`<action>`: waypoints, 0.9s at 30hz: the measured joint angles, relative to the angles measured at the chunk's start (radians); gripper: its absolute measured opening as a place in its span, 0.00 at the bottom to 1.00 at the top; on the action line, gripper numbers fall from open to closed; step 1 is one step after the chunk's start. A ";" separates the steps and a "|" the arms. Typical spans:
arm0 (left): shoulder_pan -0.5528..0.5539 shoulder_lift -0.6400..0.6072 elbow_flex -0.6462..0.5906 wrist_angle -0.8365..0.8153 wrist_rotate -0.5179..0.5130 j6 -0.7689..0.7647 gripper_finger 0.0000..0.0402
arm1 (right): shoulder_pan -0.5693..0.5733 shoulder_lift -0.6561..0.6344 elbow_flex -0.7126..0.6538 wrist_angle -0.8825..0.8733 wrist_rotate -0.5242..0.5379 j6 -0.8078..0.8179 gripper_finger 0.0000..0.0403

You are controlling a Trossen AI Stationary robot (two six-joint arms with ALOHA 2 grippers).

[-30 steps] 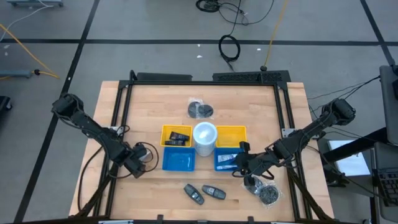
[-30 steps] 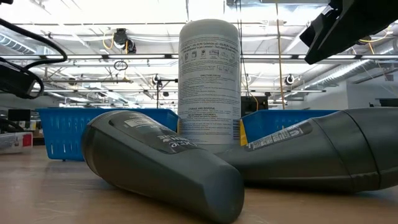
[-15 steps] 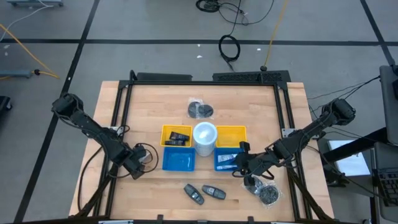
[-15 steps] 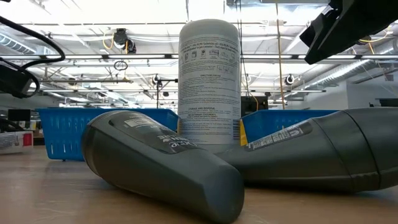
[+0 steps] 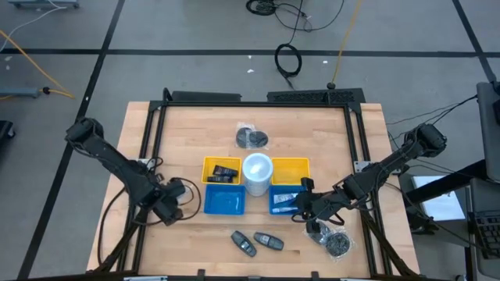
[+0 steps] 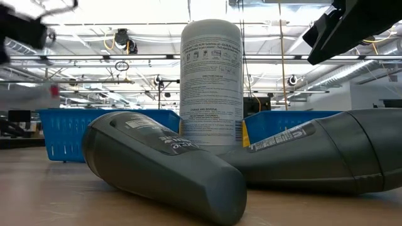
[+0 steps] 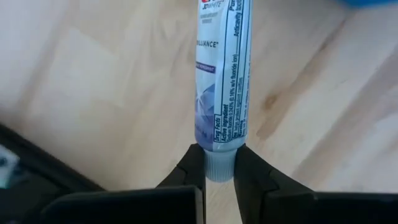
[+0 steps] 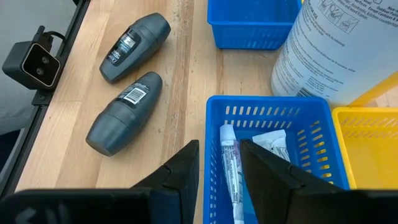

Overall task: Pick & Place Travel size toiletries
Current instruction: Put the toothpaste into the right blue bin

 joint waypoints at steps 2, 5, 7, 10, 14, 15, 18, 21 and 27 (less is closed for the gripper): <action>-0.008 0.000 0.061 -0.036 -0.052 0.001 0.08 | 0.000 0.000 0.000 0.000 0.000 0.000 0.28; -0.020 0.000 0.144 -0.042 -0.148 0.034 0.08 | 0.000 0.000 0.000 0.002 0.000 0.000 0.28; -0.027 0.000 0.199 -0.029 -0.222 0.066 0.08 | 0.000 0.000 0.000 0.016 0.000 -0.003 0.28; -0.035 0.000 0.270 0.000 -0.327 0.125 0.08 | 0.000 0.000 0.000 0.047 0.000 -0.013 0.28; -0.038 -0.001 0.338 0.097 -0.435 0.216 0.08 | 0.000 0.000 0.000 0.078 0.001 -0.027 0.28; -0.038 -0.001 0.351 0.131 -0.456 0.247 0.08 | 0.000 0.000 0.000 0.083 0.000 -0.034 0.28; -0.037 -0.002 0.359 0.274 -0.506 0.377 0.08 | 0.000 0.000 0.000 0.116 0.001 -0.046 0.28; -0.038 -0.002 0.359 0.410 -0.535 0.513 0.08 | 0.000 0.000 0.000 0.166 0.001 -0.076 0.28; -0.030 0.024 0.360 0.626 -0.587 0.714 0.08 | 0.000 0.000 0.000 0.283 0.001 -0.145 0.28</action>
